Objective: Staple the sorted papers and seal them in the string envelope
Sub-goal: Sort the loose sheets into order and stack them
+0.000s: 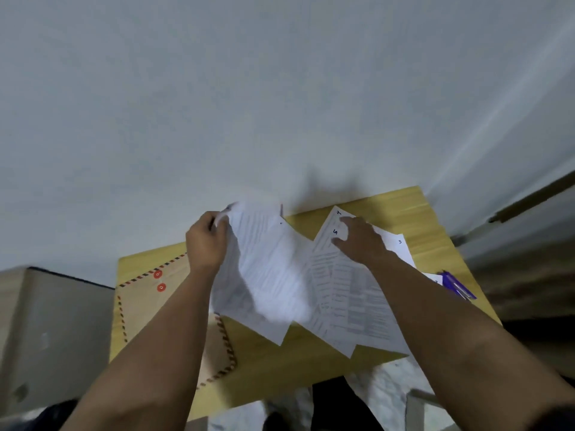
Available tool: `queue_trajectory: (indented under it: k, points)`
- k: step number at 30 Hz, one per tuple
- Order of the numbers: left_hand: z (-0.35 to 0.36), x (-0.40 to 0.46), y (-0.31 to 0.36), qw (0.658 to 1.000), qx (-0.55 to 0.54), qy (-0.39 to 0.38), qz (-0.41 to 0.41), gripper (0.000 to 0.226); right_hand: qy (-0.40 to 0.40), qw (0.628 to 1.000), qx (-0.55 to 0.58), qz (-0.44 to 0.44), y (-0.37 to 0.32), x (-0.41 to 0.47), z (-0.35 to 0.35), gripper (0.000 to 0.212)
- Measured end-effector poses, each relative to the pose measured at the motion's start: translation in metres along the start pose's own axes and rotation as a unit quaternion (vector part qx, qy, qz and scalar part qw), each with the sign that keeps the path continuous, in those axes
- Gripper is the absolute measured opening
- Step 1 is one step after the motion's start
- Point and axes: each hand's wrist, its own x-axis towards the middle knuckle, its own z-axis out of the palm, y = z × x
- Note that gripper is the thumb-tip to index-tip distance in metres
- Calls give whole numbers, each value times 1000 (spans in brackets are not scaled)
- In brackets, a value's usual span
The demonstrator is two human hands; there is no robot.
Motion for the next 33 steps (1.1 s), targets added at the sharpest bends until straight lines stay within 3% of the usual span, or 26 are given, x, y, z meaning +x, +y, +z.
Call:
queue_trajectory:
  k: [5, 9, 12, 15, 18, 22, 24, 27, 29, 33]
  points:
    - [-68, -19, 49, 992, -22, -73, 100, 16, 92, 973, 157, -139, -91, -71, -44, 62]
    - [-120, -40, 94, 976, -21, -142, 162, 20, 117, 953, 167, -224, -143, -135, -69, 63]
    - [-140, -56, 116, 968, -39, -165, 184, 15, 117, 937, 230, -235, -157, -173, -79, 19]
    - [-145, -72, 124, 965, -67, -196, 158, 14, 107, 925, 278, -237, -150, -200, -79, 32]
    - [-133, -87, 119, 956, -39, -262, 126, 32, 95, 912, 344, -202, -127, -223, -68, 22]
    - [-98, -103, 109, 943, 13, -305, 136, 19, 67, 914, 384, -114, -75, -232, -40, 21]
    - [-75, -107, 106, 932, 43, -331, 140, 22, 31, 928, 365, -64, -41, -231, -25, 30]
    - [-35, -107, 101, 919, 79, -360, 138, 32, -58, 946, 316, 36, 19, -227, -12, 15]
    - [-9, -106, 98, 914, 84, -377, 127, 41, -124, 954, 253, 101, 60, -222, -7, 19]
    - [43, -100, 98, 910, 74, -402, 65, 17, -122, 954, 180, 208, 135, -204, -4, 13]
